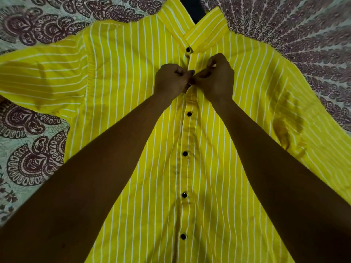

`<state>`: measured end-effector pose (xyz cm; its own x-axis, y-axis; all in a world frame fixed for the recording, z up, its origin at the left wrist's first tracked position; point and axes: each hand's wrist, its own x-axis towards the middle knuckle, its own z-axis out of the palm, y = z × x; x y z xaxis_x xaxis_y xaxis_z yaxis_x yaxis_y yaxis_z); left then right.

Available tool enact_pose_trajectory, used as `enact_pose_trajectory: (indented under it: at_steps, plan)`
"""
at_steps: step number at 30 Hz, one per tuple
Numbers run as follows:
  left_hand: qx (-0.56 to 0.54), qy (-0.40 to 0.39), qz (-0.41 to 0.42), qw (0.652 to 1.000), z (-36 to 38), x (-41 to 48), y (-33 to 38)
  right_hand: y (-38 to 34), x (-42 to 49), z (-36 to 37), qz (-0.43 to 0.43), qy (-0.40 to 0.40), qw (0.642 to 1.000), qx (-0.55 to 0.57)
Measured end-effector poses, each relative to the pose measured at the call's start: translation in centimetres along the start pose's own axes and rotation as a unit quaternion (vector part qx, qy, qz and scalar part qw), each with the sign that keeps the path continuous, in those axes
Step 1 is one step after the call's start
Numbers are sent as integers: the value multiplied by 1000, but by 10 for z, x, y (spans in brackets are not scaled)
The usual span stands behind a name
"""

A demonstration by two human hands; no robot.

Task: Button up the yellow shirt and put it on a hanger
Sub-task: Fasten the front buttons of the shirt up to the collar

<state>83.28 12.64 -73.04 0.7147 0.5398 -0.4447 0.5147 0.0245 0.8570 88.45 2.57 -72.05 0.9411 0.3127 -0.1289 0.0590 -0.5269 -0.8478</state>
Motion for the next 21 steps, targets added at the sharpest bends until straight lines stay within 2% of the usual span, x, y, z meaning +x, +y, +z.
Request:
enact_pose_trajectory:
  at_steps: [3,6,8,12,14,16,19,21]
  plan:
    - [-23,19,-10,1000,1,4,-1,-1,1,2,23,-10,999,26]
    - [-27,31,-5,999,1,6,-5,-3,9,8,136,-7,982,132]
    - [-10,45,14,999,4,7,-7,-5,9,7,206,-10,959,196]
    - [41,89,51,994,11,4,-7,-11,4,1,341,-48,883,318]
    - [45,106,66,991,14,1,-5,-9,5,0,367,-48,862,347]
    - [54,104,62,991,14,1,-5,-7,6,1,365,-44,863,347]
    - [60,49,32,996,8,3,-5,-3,8,5,328,-51,896,295]
    - [66,40,26,997,4,5,-4,-2,8,5,321,-49,904,279]
